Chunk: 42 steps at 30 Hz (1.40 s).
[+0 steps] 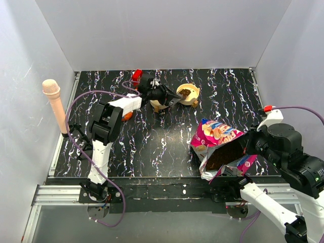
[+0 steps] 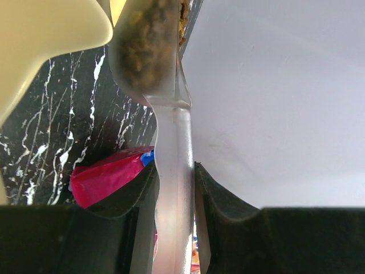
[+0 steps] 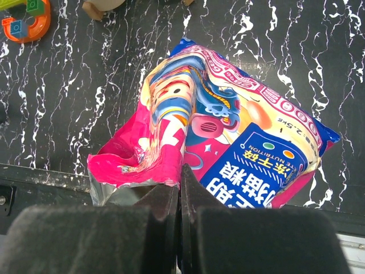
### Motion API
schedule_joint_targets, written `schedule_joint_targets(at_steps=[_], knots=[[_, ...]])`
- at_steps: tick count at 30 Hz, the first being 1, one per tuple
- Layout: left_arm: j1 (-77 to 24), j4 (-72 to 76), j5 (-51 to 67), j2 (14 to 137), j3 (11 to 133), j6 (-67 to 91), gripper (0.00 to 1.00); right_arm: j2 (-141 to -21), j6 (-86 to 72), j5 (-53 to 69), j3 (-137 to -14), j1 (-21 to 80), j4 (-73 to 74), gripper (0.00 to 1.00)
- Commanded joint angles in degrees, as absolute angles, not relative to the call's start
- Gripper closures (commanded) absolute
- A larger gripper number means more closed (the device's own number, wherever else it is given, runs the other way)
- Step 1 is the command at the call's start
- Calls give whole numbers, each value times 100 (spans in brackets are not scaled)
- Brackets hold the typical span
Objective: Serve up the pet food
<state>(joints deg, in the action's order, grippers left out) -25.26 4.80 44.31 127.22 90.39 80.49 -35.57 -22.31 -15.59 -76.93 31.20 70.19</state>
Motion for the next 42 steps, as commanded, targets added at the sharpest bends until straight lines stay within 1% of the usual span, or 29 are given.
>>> schedule_joint_targets(at_steps=[1, 4, 12, 15, 19, 24, 28, 34, 37, 42], knots=[[-2610, -1043, 4079, 12762, 9605, 8376, 100, -3322, -2312, -1687, -7814, 3103, 6214, 99], [-2610, -1747, 3850, 12806, 9957, 8402, 100, -3305, -2329, -1679, -7778, 3103, 6170, 99], [-2645, -2767, 3454, 13069, 10871, 8815, 100, -3226, -2364, -1626, -7656, 3111, 6012, 99], [-2654, -3224, 3367, 13280, 11345, 8921, 100, -3208, -2373, -1600, -7620, 3103, 5977, 99], [-2681, -4304, 3085, 13552, 12144, 9140, 100, -3164, -2391, -1582, -7559, 3103, 5941, 99], [-2716, -5219, 3067, 13930, 13129, 9535, 100, -3155, -2373, -1600, -7497, 3103, 5863, 99], [-2768, -5685, 3155, 14229, 13710, 9720, 100, -3146, -2355, -1564, -7453, 3103, 5775, 99], [-2944, -5923, 3147, 14212, 13842, 10150, 100, -3138, -2347, -1582, -7427, 3103, 5704, 99], [-3076, -5776, 3217, 14212, 13860, 10572, 100, -3129, -2355, -1582, -7418, 3103, 5687, 99], [-3173, -5950, 3112, 14239, 14238, 10942, 100, -3138, -2338, -1591, -7444, 3103, 5686, 99]])
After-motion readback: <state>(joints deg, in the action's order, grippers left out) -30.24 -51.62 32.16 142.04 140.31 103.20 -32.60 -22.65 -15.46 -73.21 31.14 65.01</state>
